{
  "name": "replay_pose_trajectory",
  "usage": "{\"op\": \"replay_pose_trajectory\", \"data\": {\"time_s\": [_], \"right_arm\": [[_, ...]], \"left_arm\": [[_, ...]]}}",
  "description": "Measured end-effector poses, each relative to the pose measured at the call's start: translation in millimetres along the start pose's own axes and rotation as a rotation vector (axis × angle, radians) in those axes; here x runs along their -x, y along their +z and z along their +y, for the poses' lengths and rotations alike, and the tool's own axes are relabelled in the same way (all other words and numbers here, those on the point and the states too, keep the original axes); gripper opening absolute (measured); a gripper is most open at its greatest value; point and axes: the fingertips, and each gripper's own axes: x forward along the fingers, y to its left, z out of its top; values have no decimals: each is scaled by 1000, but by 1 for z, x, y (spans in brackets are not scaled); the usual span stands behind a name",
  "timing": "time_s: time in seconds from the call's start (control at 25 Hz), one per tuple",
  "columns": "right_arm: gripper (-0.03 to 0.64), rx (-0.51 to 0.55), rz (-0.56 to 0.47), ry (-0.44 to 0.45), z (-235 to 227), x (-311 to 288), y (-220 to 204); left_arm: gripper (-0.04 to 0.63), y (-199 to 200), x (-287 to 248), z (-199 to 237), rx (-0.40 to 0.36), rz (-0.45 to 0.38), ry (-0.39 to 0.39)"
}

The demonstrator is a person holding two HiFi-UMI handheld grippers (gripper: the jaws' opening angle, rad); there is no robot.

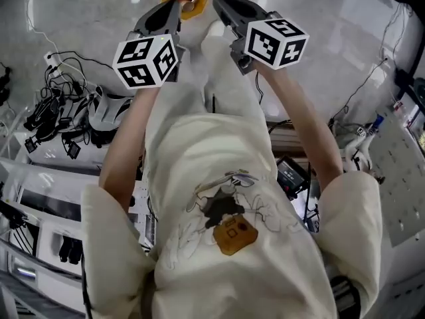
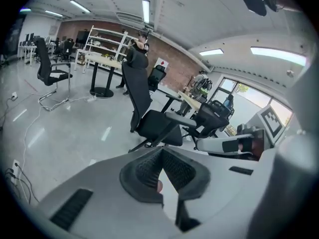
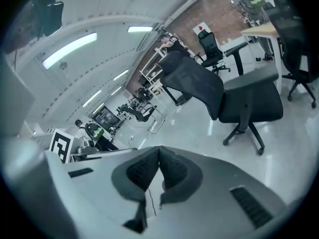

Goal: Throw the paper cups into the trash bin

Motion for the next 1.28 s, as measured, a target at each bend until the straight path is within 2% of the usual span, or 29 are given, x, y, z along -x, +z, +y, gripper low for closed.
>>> {"op": "replay_pose_trajectory", "data": {"time_s": [0.08,0.24,0.44,0.6,0.76,0.92,1.04,1.16,1.28], "right_arm": [[8,49,-23,9,20,22,17],[8,154,-9,13,62,62,23],[8,200,-4,40,105,97,26],[8,286,38,29,136,106,18],[8,303,30,60,167,112,17],[8,421,26,41,186,112,31],[8,449,18,46,194,110,40],[8,443,23,37,193,110,38],[8,438,12,10,190,108,43]], "left_arm": [[3,17,26,-21,-5,-28,-25],[3,38,88,-57,-2,-73,-55],[3,58,139,-86,-29,-118,-95],[3,74,172,-85,-67,-158,-90],[3,89,200,-82,-106,-193,-82],[3,99,223,-83,-161,-194,-96],[3,105,234,-83,-184,-190,-124],[3,110,234,-85,-187,-195,-144],[3,111,229,-86,-143,-200,-169]]}}
